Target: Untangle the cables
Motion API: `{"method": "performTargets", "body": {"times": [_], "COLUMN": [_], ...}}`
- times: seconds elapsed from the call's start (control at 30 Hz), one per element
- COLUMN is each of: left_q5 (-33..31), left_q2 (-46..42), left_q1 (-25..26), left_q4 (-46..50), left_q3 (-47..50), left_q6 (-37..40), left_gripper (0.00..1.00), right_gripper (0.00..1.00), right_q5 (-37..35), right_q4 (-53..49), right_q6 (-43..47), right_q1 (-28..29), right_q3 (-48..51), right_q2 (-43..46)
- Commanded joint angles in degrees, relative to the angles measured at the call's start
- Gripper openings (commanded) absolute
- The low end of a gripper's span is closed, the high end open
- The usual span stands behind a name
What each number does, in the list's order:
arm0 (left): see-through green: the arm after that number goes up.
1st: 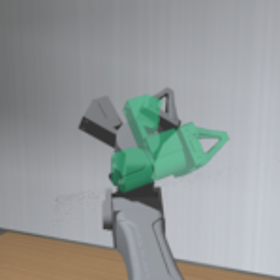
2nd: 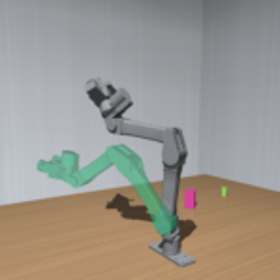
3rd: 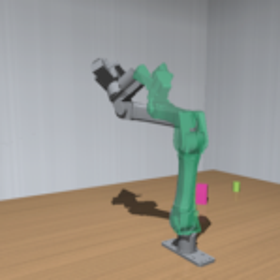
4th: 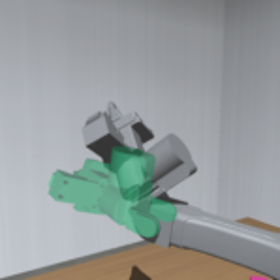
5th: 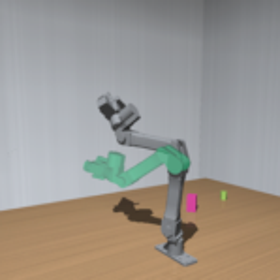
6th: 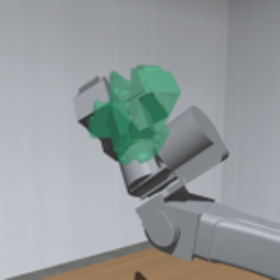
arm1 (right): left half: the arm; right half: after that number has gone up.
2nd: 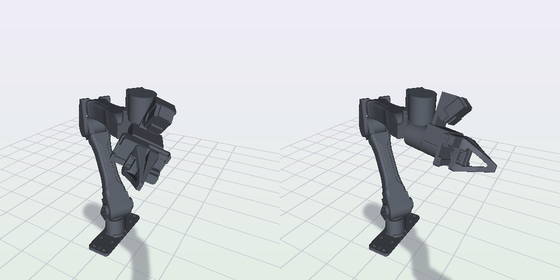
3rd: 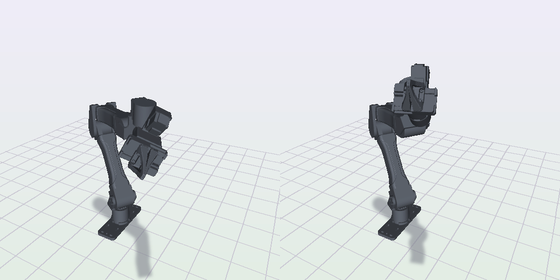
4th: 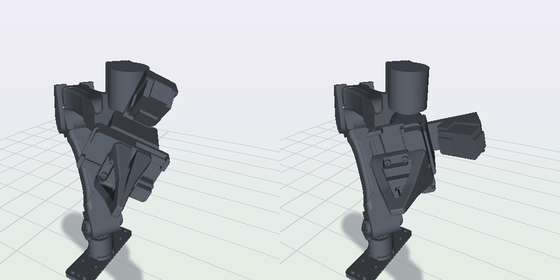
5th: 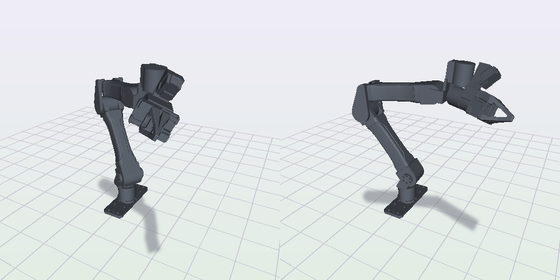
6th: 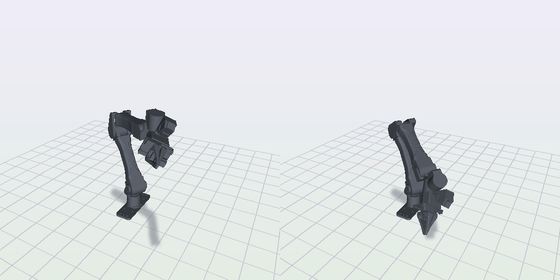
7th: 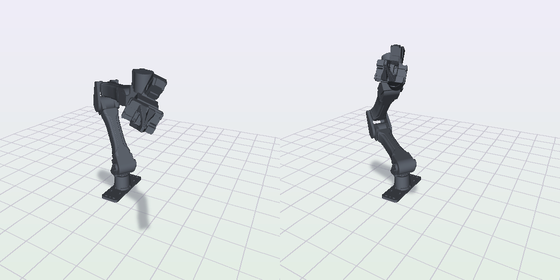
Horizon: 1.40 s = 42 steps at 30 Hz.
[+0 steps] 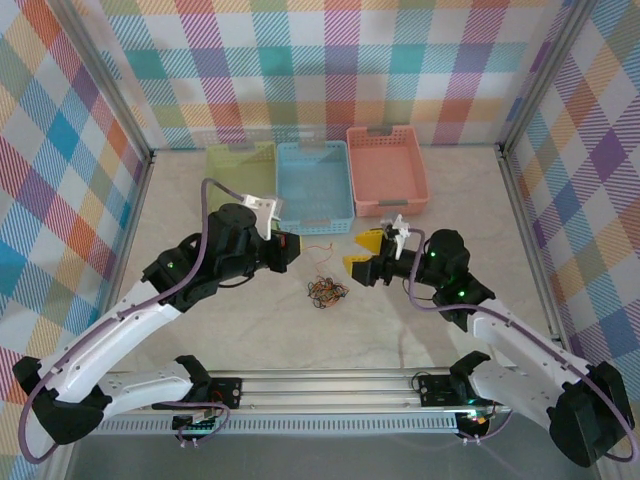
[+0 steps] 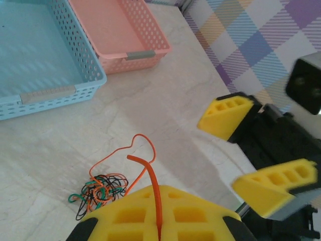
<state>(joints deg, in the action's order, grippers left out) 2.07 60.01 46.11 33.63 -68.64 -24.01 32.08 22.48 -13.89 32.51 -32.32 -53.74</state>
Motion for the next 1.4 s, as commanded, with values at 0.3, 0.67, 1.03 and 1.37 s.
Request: {"method": "performTargets", "body": {"times": [0.3, 0.67, 1.03, 1.37], "left_q5": [1.2, 4.0, 5.8, 8.4], "left_q2": [3.7, 4.6, 6.4, 5.5], "left_q1": [0.6, 0.6, 0.6, 0.6], "left_q4": [9.1, 9.4, 10.1, 10.6], "left_q3": [-10.2, -12.9, -17.4, -21.2], "left_q6": [4.8, 4.0, 4.1, 3.2], "left_gripper": [0.00, 0.00, 0.00, 0.00], "right_gripper": [0.85, 0.69, 0.46, 0.13], "right_q5": [4.0, 6.8, 8.0, 4.6], "right_q4": [4.3, -4.2, -5.4, -2.7], "right_q6": [31.0, 38.4, 39.3, 38.3], "right_q1": [6.9, 9.9, 11.7, 11.3], "right_q3": [-4.7, -17.9, -22.3, -16.8], "right_q2": [-4.8, -14.9, -20.9, -20.2]}}
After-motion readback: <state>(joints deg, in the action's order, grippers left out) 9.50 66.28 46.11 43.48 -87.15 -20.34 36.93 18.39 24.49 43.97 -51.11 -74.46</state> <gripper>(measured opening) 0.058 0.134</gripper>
